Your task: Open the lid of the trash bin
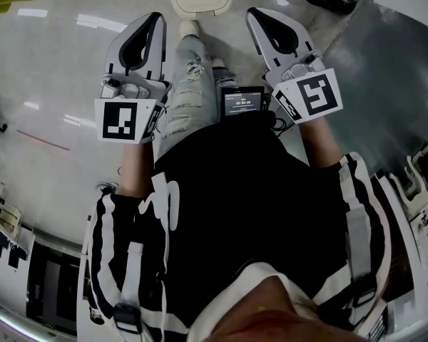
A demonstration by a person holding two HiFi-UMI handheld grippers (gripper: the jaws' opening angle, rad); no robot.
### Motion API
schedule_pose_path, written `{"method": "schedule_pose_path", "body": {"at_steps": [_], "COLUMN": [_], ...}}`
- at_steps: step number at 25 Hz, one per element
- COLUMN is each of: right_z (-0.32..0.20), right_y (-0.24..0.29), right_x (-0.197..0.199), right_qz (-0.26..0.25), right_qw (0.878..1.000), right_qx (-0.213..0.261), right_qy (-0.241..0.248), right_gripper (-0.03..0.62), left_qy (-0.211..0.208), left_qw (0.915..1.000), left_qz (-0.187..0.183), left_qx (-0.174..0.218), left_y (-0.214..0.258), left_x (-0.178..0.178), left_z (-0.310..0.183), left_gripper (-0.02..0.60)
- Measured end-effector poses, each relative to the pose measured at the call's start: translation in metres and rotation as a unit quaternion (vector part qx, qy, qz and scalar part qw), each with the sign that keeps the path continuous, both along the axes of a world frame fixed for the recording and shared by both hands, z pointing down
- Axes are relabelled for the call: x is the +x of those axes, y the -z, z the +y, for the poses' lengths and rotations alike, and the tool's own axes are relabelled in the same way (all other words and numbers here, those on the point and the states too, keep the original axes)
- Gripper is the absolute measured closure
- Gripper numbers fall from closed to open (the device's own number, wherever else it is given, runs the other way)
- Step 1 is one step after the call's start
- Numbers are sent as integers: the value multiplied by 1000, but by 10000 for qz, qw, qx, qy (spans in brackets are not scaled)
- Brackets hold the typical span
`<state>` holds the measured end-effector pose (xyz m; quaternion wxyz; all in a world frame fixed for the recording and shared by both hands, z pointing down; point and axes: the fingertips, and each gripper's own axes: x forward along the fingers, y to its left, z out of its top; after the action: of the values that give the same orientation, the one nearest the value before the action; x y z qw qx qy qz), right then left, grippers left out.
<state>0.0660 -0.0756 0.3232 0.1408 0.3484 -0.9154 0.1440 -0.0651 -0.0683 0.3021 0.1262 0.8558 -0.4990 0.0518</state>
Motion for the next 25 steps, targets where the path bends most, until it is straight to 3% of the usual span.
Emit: {"method": "schedule_pose_path", "body": {"at_steps": [25], "right_z": [-16], "right_y": [-102], "right_x": [-34], "right_qz": [366], "right_qw": [9972], "right_qx": [-304], "right_qy": [575], "right_gripper": [585], "left_qy": [-38], "left_qw": [9996], "left_qz": [22], "left_qx": [-262], "left_y": [-60], "left_x": [-13], "left_z": [-28], "left_gripper": [574]}}
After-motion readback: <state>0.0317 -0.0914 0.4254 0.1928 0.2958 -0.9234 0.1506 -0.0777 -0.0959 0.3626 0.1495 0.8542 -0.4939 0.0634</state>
